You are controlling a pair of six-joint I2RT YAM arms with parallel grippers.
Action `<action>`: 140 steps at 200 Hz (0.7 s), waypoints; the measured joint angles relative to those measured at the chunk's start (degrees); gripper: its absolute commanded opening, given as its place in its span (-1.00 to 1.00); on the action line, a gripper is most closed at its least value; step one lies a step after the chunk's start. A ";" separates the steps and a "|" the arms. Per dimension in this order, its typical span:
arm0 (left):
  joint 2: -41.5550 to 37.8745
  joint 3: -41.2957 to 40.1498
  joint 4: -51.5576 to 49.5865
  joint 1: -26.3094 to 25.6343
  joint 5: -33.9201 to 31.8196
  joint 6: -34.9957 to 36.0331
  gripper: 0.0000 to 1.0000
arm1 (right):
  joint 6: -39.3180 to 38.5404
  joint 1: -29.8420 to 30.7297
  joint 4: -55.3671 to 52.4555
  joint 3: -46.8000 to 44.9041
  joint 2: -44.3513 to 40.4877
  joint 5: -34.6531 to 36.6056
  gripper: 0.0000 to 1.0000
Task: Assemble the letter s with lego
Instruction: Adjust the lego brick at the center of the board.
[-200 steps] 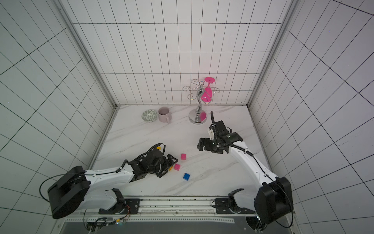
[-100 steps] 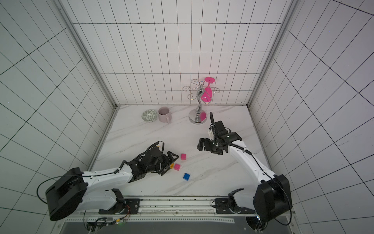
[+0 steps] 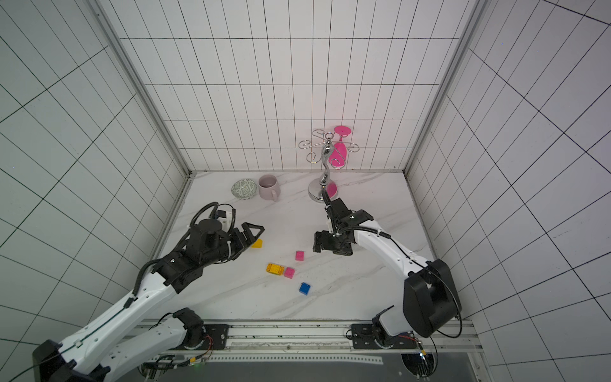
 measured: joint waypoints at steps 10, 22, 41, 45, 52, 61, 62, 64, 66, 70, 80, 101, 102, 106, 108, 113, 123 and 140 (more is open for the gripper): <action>1.16 -0.17 -2.71 5.31 1.25 3.37 0.97 | 0.24 1.31 -0.13 1.11 1.75 0.61 0.69; 3.10 -0.46 -5.73 9.42 2.08 7.21 0.97 | 0.37 3.37 -0.22 2.58 4.00 1.29 0.67; 4.61 -0.66 -8.52 11.17 2.69 12.33 0.97 | 0.02 7.10 -0.07 4.02 6.67 2.21 0.66; 4.85 -0.66 -8.90 11.21 2.80 13.38 0.97 | -0.24 7.91 -0.04 4.15 7.02 2.21 0.66; 5.14 -0.66 -9.40 11.21 2.97 14.82 0.97 | -0.90 9.40 -0.02 4.28 7.50 2.38 0.60; 5.53 -0.66 -10.12 11.21 3.23 16.55 0.97 | -2.23 11.06 -0.02 4.33 7.82 2.36 0.54; 5.55 -0.66 -10.16 11.21 3.23 16.65 0.97 | -2.29 11.21 -0.02 4.33 7.85 2.36 0.53; 5.66 -0.66 -10.32 11.21 3.32 17.07 0.97 | -2.93 11.65 -0.02 4.35 7.89 2.34 0.51; 5.73 -0.66 -10.43 11.21 3.39 17.38 0.97 | -3.19 11.93 -0.04 4.37 7.91 2.32 0.50; 5.92 -0.63 -10.78 11.21 3.50 18.10 0.97 | -4.00 12.55 -0.15 4.46 8.00 2.23 0.45; 6.27 -0.63 -11.47 11.21 3.63 19.45 0.97 | -5.81 13.88 -0.48 4.83 8.20 1.97 0.38; 6.36 -0.63 -12.41 11.21 3.85 21.35 0.97 | -9.60 16.06 -1.62 5.84 8.52 1.16 0.38; 6.34 -0.63 -12.41 11.21 3.89 21.46 0.97 | -9.86 16.26 -1.68 5.86 8.52 1.14 0.38; 6.29 -0.63 -12.39 11.21 4.02 21.70 0.97 | -10.60 16.74 -1.88 5.86 8.52 1.07 0.38; 6.27 -0.63 -12.39 11.21 4.09 21.84 0.97 | -10.84 16.94 -2.03 5.86 8.52 1.07 0.38; 6.16 -0.63 -12.35 11.21 4.33 22.10 0.96 | -11.56 17.44 -2.43 5.86 8.52 1.11 0.38; 5.90 -0.66 -12.26 11.21 4.83 22.53 0.97 | -12.85 18.58 -3.19 5.84 8.59 1.46 0.38; 5.11 -0.81 -12.00 11.21 5.86 23.45 0.96 | -14.56 21.64 -4.26 5.81 9.01 2.34 0.38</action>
